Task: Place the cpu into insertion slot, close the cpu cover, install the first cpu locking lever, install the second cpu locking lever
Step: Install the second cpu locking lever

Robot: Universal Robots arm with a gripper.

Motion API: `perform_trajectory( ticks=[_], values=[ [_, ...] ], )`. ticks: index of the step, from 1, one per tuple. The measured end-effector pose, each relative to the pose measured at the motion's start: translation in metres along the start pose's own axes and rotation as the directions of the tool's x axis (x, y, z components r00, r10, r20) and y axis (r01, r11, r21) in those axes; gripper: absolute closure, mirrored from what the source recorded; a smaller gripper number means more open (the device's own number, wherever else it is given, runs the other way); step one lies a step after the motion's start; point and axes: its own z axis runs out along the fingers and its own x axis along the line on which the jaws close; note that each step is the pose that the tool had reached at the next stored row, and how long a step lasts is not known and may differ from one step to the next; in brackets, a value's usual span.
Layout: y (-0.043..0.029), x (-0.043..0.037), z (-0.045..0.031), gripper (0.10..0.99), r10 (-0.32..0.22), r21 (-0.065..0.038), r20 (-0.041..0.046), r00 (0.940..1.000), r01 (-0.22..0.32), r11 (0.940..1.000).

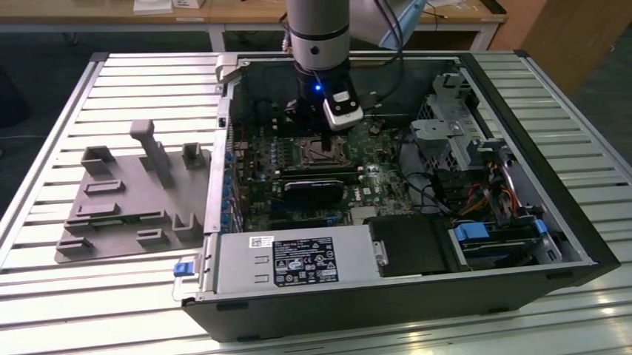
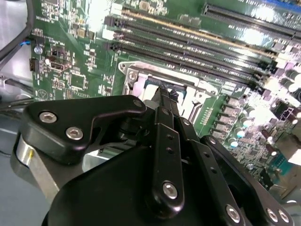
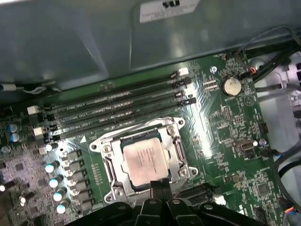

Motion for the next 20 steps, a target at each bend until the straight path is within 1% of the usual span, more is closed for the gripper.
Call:
perform_trajectory(
  ticks=[3,6,11,13,15,20],
  values=[
    [-0.0033,-0.001,0.0,0.984,0.0,0.0,0.0,1.0,0.0,1.0],
    [-0.0035,-0.0011,-0.0002,0.984,0.0,0.0,0.0,1.0,0.0,1.0],
    [-0.0034,-0.0018,-0.0062,0.984,0.0,0.0,0.0,1.0,0.0,1.0],
    [-0.0039,-0.0021,-0.0067,0.984,0.0,0.0,0.0,1.0,0.0,1.0],
    [-0.0059,-0.0027,-0.0068,0.984,0.0,0.0,0.0,1.0,0.0,1.0],
    [-0.0136,-0.005,-0.0068,0.984,0.0,0.0,0.0,1.0,0.0,1.0]
  ],
)
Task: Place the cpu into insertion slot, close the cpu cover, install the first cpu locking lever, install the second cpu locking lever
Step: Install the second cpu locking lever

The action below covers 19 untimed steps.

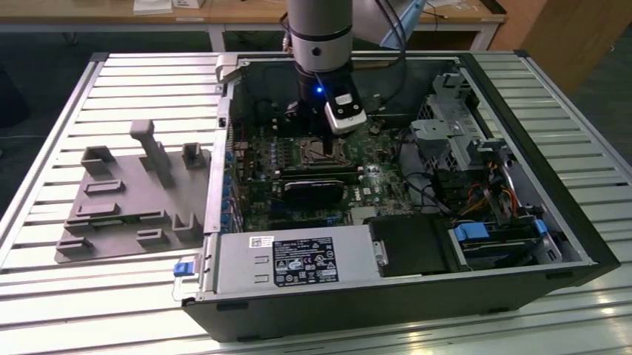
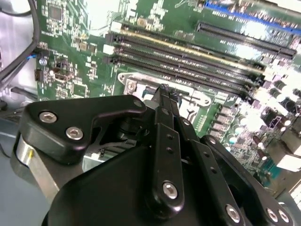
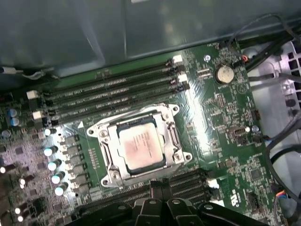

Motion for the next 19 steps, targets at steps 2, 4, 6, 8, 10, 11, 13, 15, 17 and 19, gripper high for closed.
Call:
perform_trajectory(
  ticks=[2,4,6,8,10,11,13,15,17,19],
  values=[
    [-0.0035,-0.0011,0.0,0.984,0.0,0.0,-0.0001,1.0,0.0,1.0],
    [-0.0067,-0.002,0.0004,0.984,-0.001,-0.001,-0.0004,1.0,0.001,1.0],
    [-0.0082,-0.0022,0.002,0.984,-0.006,-0.004,-0.001,1.0,0.006,1.0],
    [-0.0091,-0.0013,0.0038,0.984,-0.018,-0.006,-0.0019,0.9998,0.018,0.9998],
    [-0.0103,0.0011,0.0051,0.984,-0.03,-0.008,-0.0024,0.9995,0.03,0.9995],
    [-0.0111,0.0032,0.0055,0.984,-0.035,-0.009,-0.0025,0.9994,0.035,0.9994],
    [-0.0123,0.0066,0.0063,0.984,-0.04,-0.01,-0.0027,0.9992,0.04,0.9992],
    [-0.0133,0.0084,0.0076,0.984,-0.043,-0.01,-0.0029,0.9991,0.043,0.999],
    [-0.0145,0.0092,0.0094,0.984,-0.046,-0.01,-0.0032,0.9989,0.046,0.9989],
    [-0.0156,0.0102,0.0118,0.984,-0.049,-0.011,-0.0041,0.9988,0.049,0.9987]
  ],
)
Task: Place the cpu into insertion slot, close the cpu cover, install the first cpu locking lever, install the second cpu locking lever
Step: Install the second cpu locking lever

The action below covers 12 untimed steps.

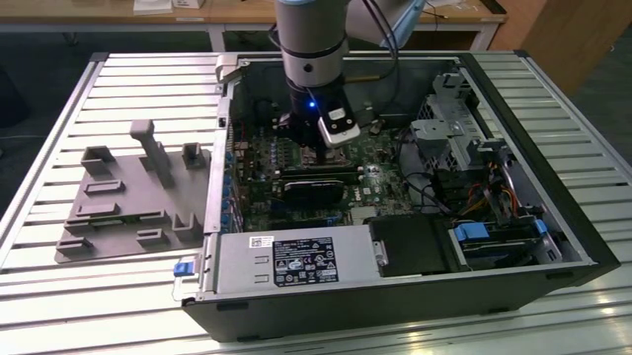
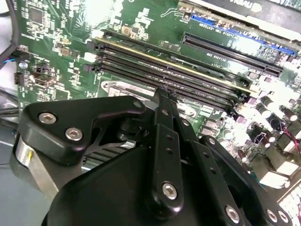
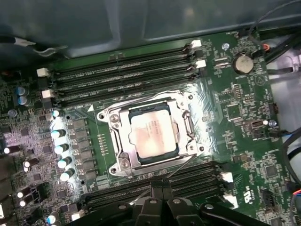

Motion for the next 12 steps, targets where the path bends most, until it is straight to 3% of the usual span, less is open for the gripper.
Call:
perform_trajectory(
  ticks=[3,7,12],
  values=[
    [-0.0019,0.0025,0.0032,0.984,-0.006,-0.002,-0.0018,1.0,0.006,1.0],
    [-0.0047,0.005,0.0049,0.984,-0.015,-0.016,-0.0049,0.9999,0.015,0.9998],
    [-0.0081,0.0083,0.0058,0.984,-0.02,-0.051,-0.0131,0.9997,0.02,0.9985]
  ],
)
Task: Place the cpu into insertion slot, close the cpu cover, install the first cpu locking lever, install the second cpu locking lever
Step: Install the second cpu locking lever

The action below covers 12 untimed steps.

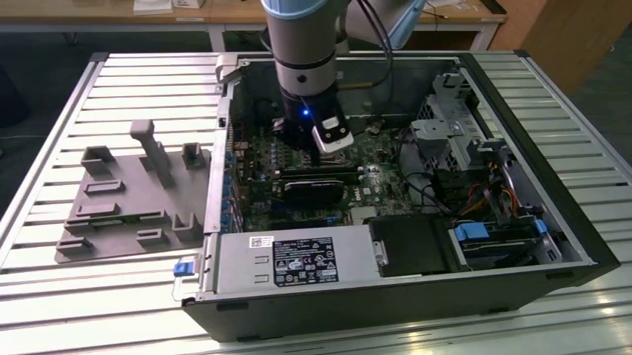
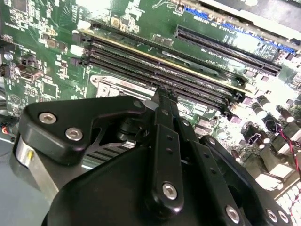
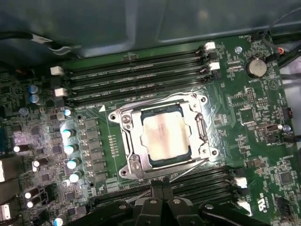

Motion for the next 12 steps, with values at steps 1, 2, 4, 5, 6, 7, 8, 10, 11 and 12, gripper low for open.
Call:
perform_trajectory(
  ticks=[1,2,4,5,6,7,8,10,11,12],
  values=[
    [-0.0011,0.0004,0.0001,0.984,-0.001,-0.004,-0.0011,1.0,0.001,1.0],
    [-0.0023,0.0005,0.0003,0.984,-0.001,-0.008,-0.0019,1.0,0.001,1.0],
    [-0.0044,0.0005,0.0005,0.984,-0.002,-0.018,-0.0042,1.0,0.001,0.9998],
    [-0.0055,0.0004,0.0006,0.984,-0.002,-0.022,-0.0051,1.0,0.002,0.9998],
    [-0.0067,0.0003,0.0007,0.984,-0.002,-0.027,-0.0063,1.0,0.002,0.9996],
    [-0.0077,0.0001,0.0008,0.984,-0.001,-0.033,-0.0075,1.0,0.001,0.9995],
    [-0.0088,-0.0001,0.0009,0.984,-0.001,-0.039,-0.0089,1.0,0.001,0.9992],
    [-0.0109,-0.0003,0.0013,0.984,0.0,-0.053,-0.012,0.9999,-0.001,0.9986],
    [-0.0121,-0.0002,0.0015,0.984,0.001,-0.059,-0.0134,0.9999,-0.001,0.9983],
    [-0.0132,-0.0001,0.0018,0.984,0.001,-0.067,-0.0152,0.9999,-0.002,0.9978]
  ],
)
